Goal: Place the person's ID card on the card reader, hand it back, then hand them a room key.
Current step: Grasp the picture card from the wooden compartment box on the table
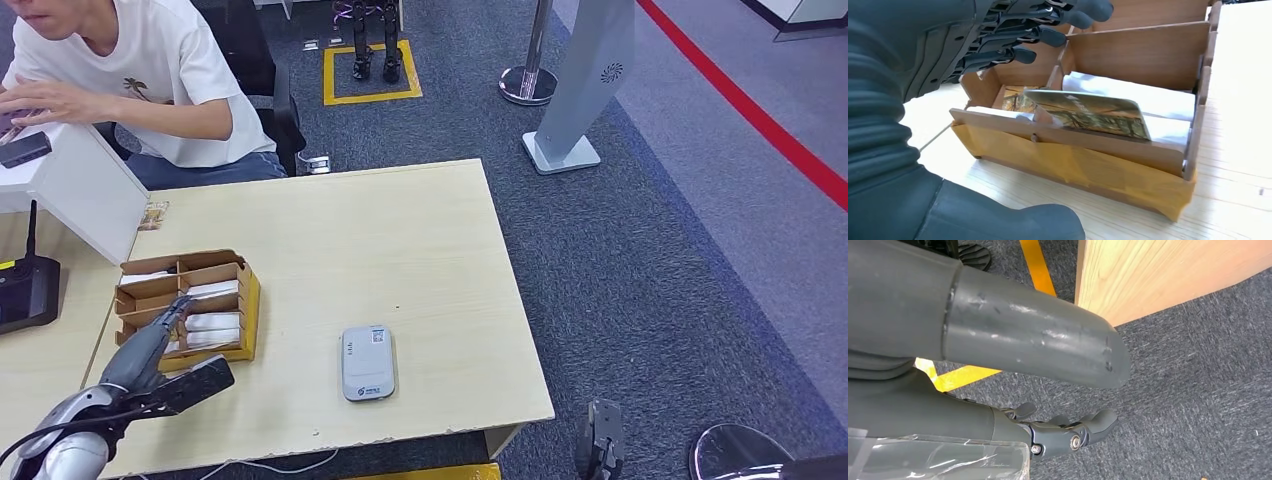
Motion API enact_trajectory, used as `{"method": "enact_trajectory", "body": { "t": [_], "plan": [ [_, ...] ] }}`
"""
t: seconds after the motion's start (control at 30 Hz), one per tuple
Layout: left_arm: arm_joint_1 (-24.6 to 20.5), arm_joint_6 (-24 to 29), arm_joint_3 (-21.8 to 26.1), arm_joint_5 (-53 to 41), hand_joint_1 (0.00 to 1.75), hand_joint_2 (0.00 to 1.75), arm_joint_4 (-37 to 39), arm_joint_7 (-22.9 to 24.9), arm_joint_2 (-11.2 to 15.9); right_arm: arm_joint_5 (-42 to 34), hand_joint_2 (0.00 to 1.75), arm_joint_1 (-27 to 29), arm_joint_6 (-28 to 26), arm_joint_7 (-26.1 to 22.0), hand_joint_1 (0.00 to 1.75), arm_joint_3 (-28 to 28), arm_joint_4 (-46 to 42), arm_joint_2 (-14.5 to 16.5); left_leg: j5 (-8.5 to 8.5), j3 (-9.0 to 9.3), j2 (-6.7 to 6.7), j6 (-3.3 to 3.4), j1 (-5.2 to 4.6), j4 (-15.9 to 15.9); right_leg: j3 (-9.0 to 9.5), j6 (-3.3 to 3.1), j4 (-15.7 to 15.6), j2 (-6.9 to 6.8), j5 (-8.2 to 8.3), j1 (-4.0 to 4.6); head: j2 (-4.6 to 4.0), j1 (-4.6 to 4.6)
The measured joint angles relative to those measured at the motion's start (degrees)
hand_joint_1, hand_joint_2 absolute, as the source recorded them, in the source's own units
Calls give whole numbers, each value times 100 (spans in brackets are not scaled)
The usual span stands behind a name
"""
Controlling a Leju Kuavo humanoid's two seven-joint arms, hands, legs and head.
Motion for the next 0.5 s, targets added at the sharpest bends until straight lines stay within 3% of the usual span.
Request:
{"method": "enact_trajectory", "body": {
  "t": [0.3,0.5],
  "plan": [
    [-101,11,-34,-9,0,175,85,-1,-94,4,0,0,7,5,0,8,7,7,2,0,-2,1,0,0,0,0,0,-1,0,0,0,0],
    [-590,-2,-304,-43,0,175,308,-17,-194,-2,0,-17,49,24,0,61,7,38,6,-1,-7,5,0,0,2,-3,0,-9,3,0,-1,1]
  ]
}}
